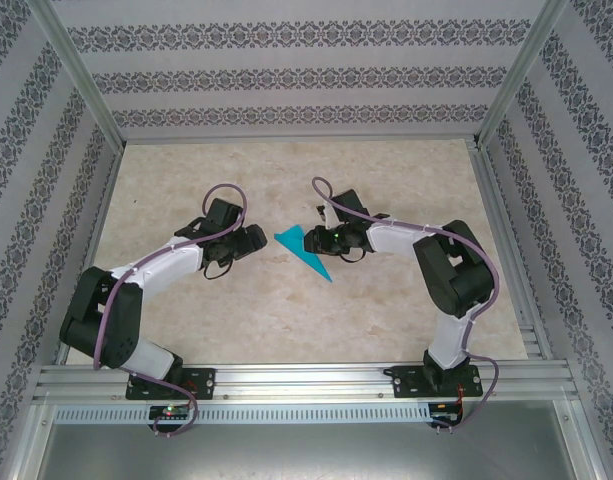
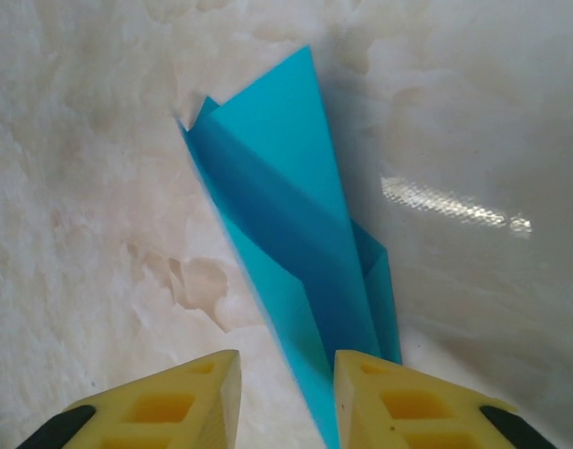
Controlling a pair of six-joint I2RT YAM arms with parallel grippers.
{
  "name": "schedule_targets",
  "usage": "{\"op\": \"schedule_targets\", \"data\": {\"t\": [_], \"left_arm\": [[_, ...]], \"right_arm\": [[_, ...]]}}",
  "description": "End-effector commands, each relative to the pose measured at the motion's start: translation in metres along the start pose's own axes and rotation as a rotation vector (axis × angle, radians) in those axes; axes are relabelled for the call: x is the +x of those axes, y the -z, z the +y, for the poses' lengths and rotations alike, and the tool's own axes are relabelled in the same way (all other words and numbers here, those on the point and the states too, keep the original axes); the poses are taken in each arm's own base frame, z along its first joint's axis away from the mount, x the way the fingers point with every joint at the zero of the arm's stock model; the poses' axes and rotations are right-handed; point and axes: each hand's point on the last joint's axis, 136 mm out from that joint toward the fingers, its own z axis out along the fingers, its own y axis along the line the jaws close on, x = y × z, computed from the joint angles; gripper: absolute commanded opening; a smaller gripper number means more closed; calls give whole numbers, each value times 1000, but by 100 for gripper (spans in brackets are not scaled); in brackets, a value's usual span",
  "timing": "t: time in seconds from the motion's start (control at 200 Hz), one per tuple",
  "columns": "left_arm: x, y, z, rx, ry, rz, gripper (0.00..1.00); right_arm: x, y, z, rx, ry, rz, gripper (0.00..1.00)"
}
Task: Fold a paper plane with a square sheet of paper (pick it up from the middle)
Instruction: Fold the wing for the fifth time at the center of the table.
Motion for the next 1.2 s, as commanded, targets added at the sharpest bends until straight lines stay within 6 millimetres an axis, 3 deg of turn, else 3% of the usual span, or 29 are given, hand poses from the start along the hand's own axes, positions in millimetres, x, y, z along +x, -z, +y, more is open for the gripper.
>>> {"op": "schedule_targets", "data": {"t": [0.0, 0.3, 0.614, 1.044, 1.194], "left_arm": [[-7, 6, 9, -16, 19, -31, 85], [-8, 4, 14, -14, 18, -25, 92], [-8, 4, 15, -16, 7, -20, 95], [-6, 0, 15, -19, 1, -2, 99], [-5, -1, 13, -9, -2, 6, 99]], "right_arm": [[1, -4, 12, -41, 33, 24, 31], [6, -8, 17, -45, 61, 49, 30], [-14, 8, 6, 75, 73, -45, 35], [-4, 1, 9, 51, 80, -3, 36], [3, 2, 21, -6, 87, 18, 35]]}}
